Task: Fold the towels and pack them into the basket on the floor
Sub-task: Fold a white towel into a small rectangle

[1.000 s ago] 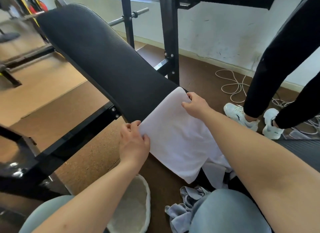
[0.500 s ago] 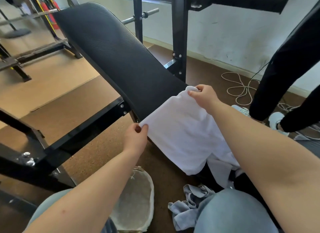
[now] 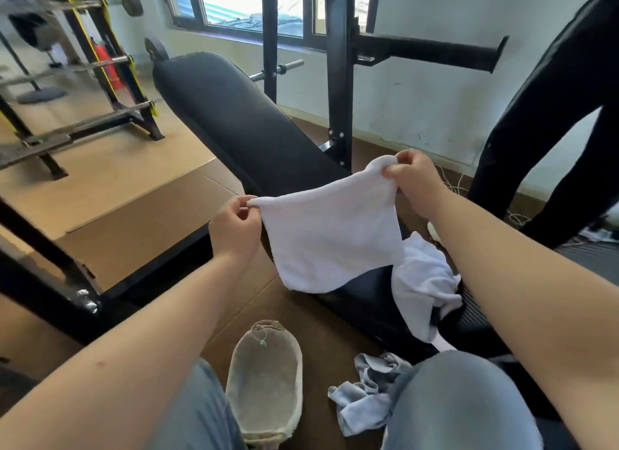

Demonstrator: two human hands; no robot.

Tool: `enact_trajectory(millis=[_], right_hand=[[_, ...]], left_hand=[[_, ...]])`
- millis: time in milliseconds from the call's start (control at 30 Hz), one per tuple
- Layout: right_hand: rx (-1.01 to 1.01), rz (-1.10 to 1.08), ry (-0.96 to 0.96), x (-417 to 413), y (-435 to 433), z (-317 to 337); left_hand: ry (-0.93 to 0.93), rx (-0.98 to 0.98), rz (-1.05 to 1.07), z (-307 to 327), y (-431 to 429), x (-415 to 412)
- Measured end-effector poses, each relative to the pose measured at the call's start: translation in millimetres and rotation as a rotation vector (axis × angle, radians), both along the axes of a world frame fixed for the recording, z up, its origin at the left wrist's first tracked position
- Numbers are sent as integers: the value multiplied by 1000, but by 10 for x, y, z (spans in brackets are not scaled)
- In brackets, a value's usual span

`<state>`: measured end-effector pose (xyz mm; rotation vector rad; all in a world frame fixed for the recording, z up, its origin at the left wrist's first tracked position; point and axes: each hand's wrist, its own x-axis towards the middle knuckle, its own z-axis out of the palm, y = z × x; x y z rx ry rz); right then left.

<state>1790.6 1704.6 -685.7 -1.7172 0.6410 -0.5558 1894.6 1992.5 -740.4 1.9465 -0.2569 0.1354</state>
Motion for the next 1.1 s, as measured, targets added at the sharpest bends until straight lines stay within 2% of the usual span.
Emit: enact_trajectory(millis=[267,367,467,533,600,733,867,1000,1100], right_hand=[[25,145,34,-351,447,196],[47,163,42,-402,577,202],[-26,142,84,-425,663,141],[-95,129,123,-439,689,82],[-220,117,188,-451,681,26],[-483,116,343,-503,654,-22],[-652,125,419,-561,653,-27],[-588,150,414,-586,618,-100],[-509,205,449,-602,577,-182]], left_hand=[[32,-51,7,343,527,-131],[101,-73,-76,383,697,-187],[248,-136,-136,362,838,-165],[281,-143,-151,332,904,-156],[239,-66,-173,299,950,-165],[76,237,-212,222,1003,-172],[-36,391,-167,169,1012,-134],[-96,474,-134,144,980,-71],[-72,497,-122,101,954,-2]])
